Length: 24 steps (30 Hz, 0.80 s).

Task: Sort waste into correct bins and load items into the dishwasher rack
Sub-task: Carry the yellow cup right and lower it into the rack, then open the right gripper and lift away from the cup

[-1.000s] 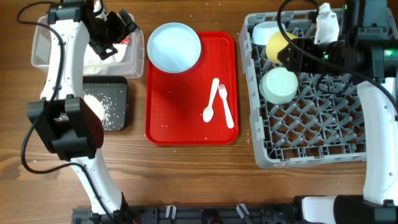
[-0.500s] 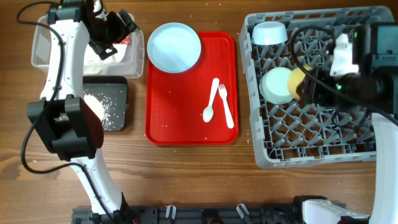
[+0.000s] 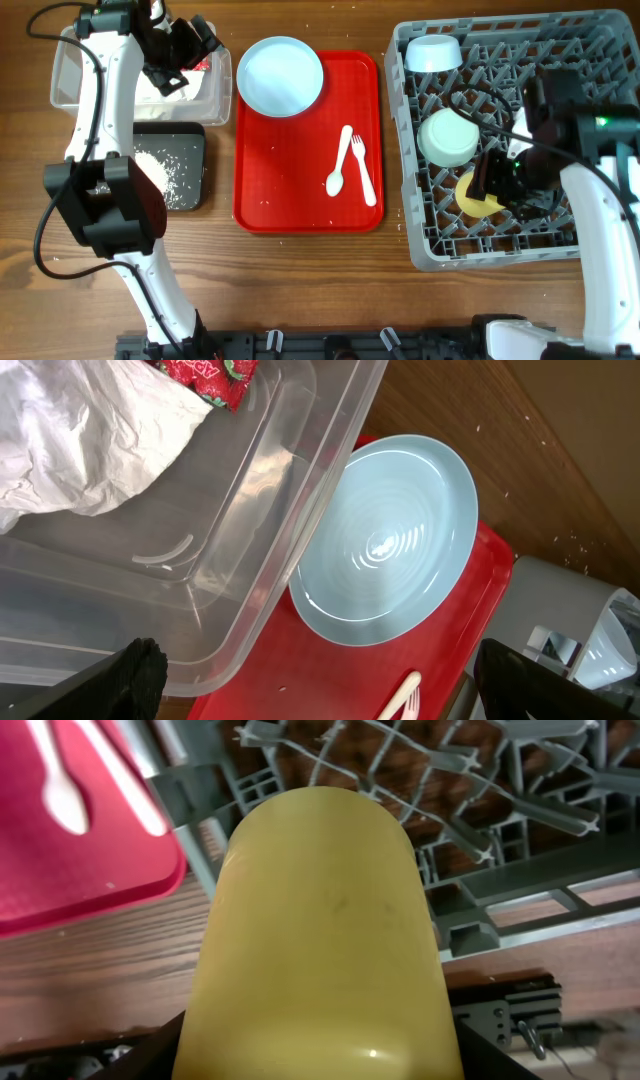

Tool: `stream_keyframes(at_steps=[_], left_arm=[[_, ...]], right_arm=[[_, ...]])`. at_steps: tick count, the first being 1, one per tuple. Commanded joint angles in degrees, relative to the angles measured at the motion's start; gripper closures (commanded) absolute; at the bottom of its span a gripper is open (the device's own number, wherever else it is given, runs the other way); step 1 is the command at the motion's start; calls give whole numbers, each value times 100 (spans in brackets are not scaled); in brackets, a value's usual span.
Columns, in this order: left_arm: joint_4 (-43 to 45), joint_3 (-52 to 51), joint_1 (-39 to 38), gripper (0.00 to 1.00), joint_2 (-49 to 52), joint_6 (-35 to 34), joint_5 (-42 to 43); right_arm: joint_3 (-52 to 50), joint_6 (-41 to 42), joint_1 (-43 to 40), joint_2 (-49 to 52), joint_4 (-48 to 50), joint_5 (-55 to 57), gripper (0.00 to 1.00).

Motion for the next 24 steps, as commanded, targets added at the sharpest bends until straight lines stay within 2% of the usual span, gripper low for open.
stream_keyframes(at_steps=[1,5,10,12,15,16,17,18,20,22,24], left_arm=[[13,59,0,0,-68,-37,-74],[13,59,0,0,-68,-37,-74],[13,59,0,0,-70,-37,-74],[13,59,0,0,-70,-37,-74],[13,59,0,0,-68,-37,-74],[13,59,0,0,-70,-37,-74],[13,59,0,0,-70,-37,-74],[13,59,0,0,-68,-37,-74],[13,59,0,0,-70,-37,-74],[13,59,0,0,-70,-37,-74],[13,59,0,0,-70,-37,-74]], right_arm=[[-61,166,11,444,39,341,56],[-61,170,0,1355,376,422,56],[-70,-31,-289,1827,520,393,56],[-70,-90,-289,1838,546,356,48],[-144,-94,-289,1840,603,356,44],[-249,-92,-289,1840,678,354,25],[-332,-92,-289,1840,728,352,18],[-337,-90,-289,1838,737,348,17],[-216,-76,-289,1799,802,192,20],[673,-94,-284,1790,688,-160,21],[2518,-527,-2,1792,540,-520,21]])
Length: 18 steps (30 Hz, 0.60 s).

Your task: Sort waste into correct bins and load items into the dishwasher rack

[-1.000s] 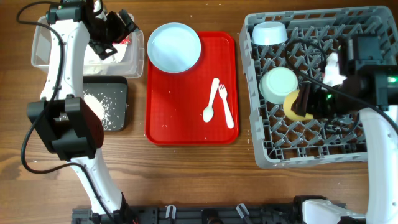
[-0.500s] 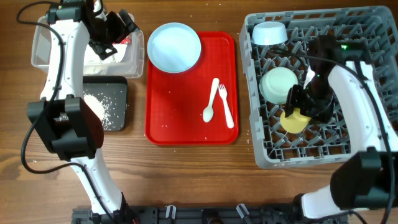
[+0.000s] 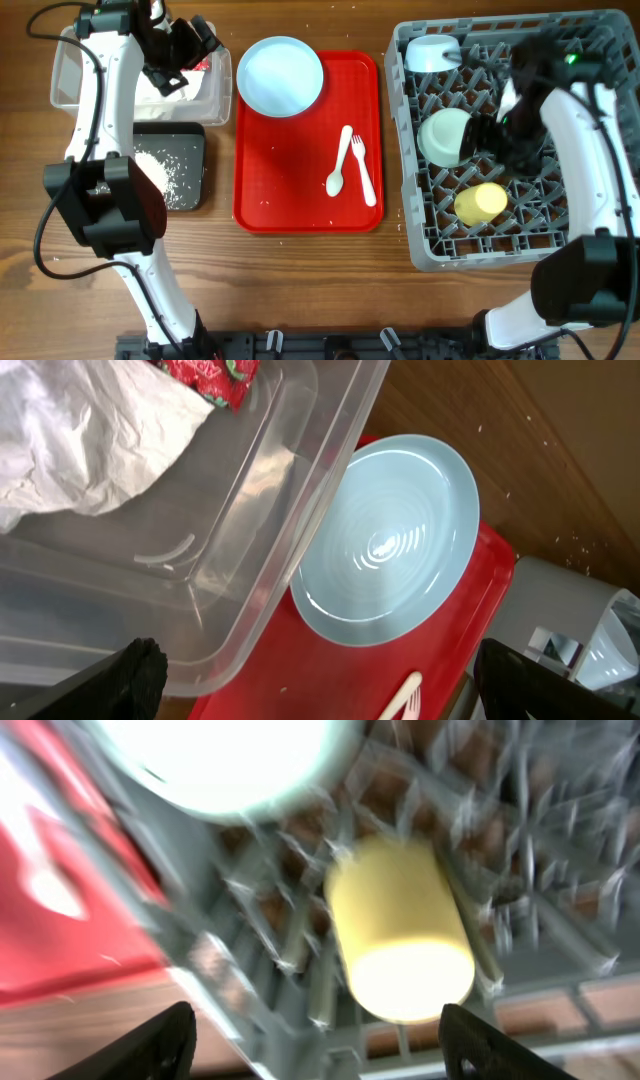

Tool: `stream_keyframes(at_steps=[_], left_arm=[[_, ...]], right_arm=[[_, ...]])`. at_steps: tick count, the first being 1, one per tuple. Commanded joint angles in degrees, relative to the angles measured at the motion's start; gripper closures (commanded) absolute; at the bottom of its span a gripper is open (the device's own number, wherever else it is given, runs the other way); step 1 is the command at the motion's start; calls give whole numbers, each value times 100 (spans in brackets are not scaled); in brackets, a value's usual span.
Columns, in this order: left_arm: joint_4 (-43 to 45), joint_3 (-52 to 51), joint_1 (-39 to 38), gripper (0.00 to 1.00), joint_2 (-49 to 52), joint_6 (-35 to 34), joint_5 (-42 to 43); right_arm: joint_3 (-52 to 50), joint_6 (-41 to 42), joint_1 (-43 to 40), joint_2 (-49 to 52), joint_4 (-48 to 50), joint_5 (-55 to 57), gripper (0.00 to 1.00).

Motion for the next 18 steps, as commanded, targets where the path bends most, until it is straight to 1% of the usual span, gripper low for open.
stream_keyframes(at_steps=[1,2,3,4,5,7,9,11,15,17,18], left_arm=[[17,59,0,0,-68,-37,-50],[17,59,0,0,-68,-37,-50],[17,59,0,0,-70,-37,-50],[17,59,0,0,-68,-37,-50],[17,59,0,0,-70,-37,-50],[17,59,0,0,-70,-37,-50],[17,59,0,0,-68,-37,-50],[17,59,0,0,-70,-37,-50],[17,59,0,0,-68,-37,-50],[17,59,0,0,-70,-37,-50],[17,59,0,0,-70,-37,-50]], right_arm=[[1803,-184,549,-46,234,-481,21],[2013,50,968,-13,723,-479,22],[2015,323,1471,136,1294,-472,22],[2015,573,1950,457,1878,-448,22],[2015,697,2179,671,2208,-437,22],[2015,1274,2876,1648,3403,11,23],[2015,1827,3119,2411,4083,326,28],[2015,2083,3143,2973,4417,323,32],[2015,2227,3143,3716,4581,420,34],[2009,2225,3143,3877,4597,540,34],[2009,2227,3147,3947,4634,603,36]])
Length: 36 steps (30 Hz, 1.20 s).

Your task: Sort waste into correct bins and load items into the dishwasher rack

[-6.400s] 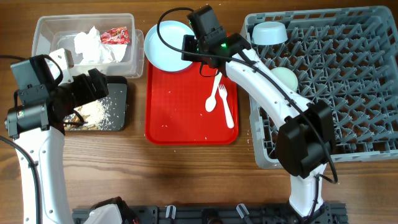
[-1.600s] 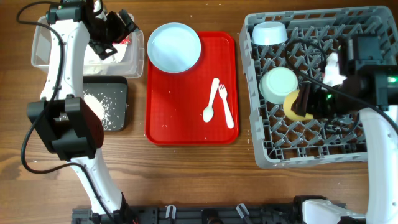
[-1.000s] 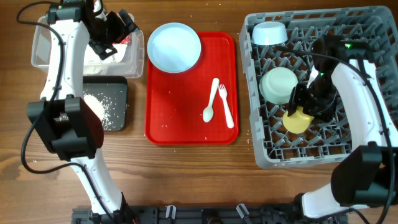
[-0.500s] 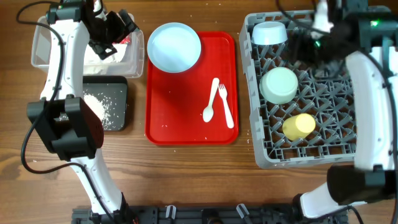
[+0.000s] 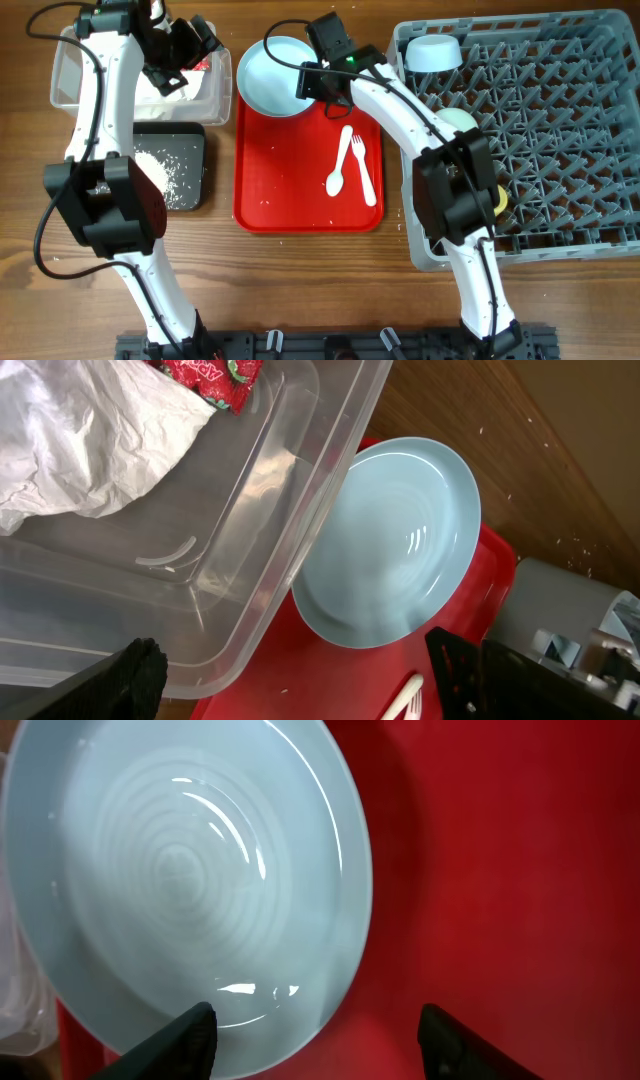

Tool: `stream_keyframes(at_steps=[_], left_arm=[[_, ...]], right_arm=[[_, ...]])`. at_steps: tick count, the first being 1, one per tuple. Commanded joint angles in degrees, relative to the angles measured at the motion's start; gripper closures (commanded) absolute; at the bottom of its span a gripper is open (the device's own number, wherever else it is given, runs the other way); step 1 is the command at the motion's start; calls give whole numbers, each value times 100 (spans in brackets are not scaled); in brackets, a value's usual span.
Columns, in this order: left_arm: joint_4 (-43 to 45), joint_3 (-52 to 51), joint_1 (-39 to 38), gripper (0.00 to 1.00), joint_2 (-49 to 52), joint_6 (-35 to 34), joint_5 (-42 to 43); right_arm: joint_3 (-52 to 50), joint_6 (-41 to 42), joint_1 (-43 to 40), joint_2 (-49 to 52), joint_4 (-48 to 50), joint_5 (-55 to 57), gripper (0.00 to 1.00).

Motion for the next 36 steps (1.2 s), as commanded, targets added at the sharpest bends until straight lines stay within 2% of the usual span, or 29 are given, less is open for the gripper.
stream_keyframes(at_steps=[1,5,6,8,9,10,16,22,25,28,32,36], left_arm=[[4,59,0,0,-70,-37,-35],[4,59,0,0,-70,-37,-35],[4,59,0,0,-70,-37,-35],[4,59,0,0,-70,-37,-35],[4,59,0,0,-70,-37,-35],[4,59,0,0,-70,-37,-35],[4,59,0,0,-68,-37,-35],[4,59,0,0,-70,-37,-35],[4,59,0,0,-70,-37,-35],[4,59,0,0,-68,-37,-35],[4,59,0,0,-68,-37,-35],[4,59,0,0,-68,-37,-35]], right_arm=[[39,133,4,365,98,271,38],[39,146,4,531,81,334,47],[39,118,4,531,81,385,54],[39,79,4,531,-24,461,70],[35,83,4,531,-142,490,86],[35,74,4,531,-264,570,95],[55,-293,-44,470,-1220,599,96],[57,-1709,-385,-1537,-1655,520,96],[57,-2015,-610,-2885,-2059,1652,96],[57,-2170,-1067,-3753,-2653,2828,96],[4,-2625,-2039,-4015,-3355,3259,96],[-372,-3580,-2420,-3991,-3464,3274,96]])
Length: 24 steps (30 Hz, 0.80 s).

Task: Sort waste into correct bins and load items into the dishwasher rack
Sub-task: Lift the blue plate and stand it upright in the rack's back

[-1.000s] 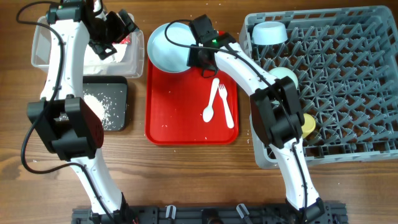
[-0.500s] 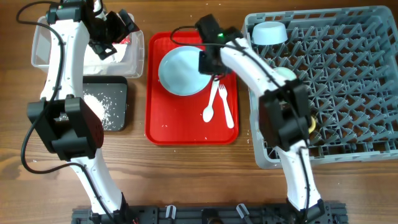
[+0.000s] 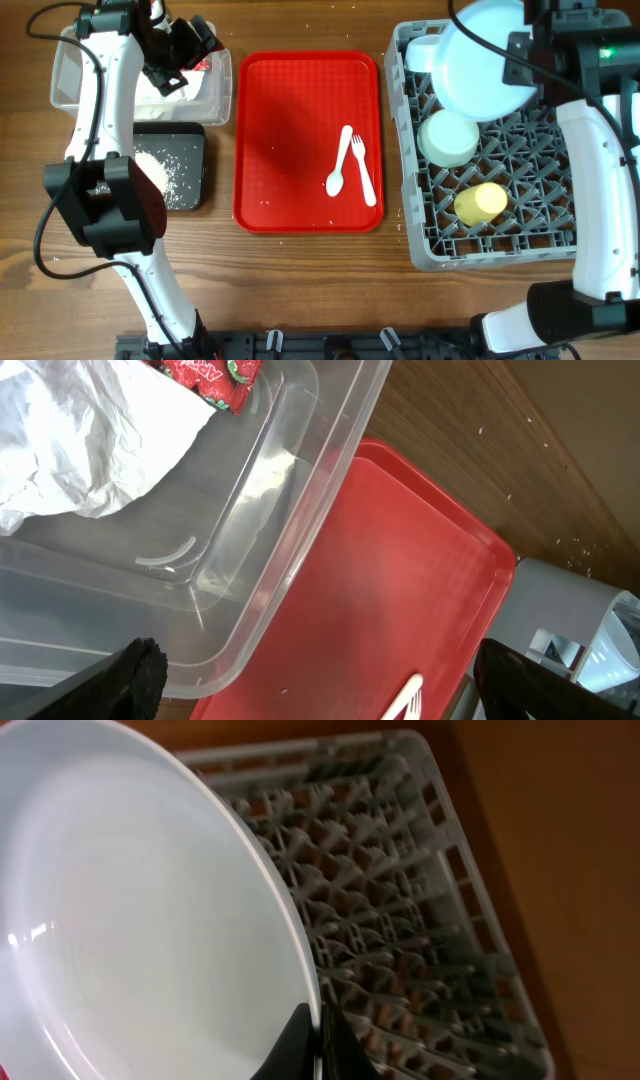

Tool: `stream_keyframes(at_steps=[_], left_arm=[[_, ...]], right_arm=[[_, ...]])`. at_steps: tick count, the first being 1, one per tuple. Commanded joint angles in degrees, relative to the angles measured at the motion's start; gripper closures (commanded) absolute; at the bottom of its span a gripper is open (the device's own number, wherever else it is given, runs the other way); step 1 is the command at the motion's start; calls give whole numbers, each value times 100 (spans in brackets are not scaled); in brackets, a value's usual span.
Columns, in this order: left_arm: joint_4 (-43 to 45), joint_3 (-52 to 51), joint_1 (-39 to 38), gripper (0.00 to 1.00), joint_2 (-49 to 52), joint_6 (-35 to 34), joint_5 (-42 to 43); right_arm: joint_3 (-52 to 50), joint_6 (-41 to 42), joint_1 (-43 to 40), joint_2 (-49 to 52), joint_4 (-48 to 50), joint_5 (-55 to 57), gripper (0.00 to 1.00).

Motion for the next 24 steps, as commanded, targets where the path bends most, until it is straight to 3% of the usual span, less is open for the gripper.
stream_keyframes(at_steps=[1,7,24], left_arm=[[2,59,0,0,-70,-37,-35],[2,59,0,0,-70,-37,-35],[2,59,0,0,-70,-37,-35]], right_arm=[[-363,-750,-151,48,-26,295,96],[-1010,-909,-164,61,813,1517,96],[-1161,-1056,-164,59,1143,1515,96]])
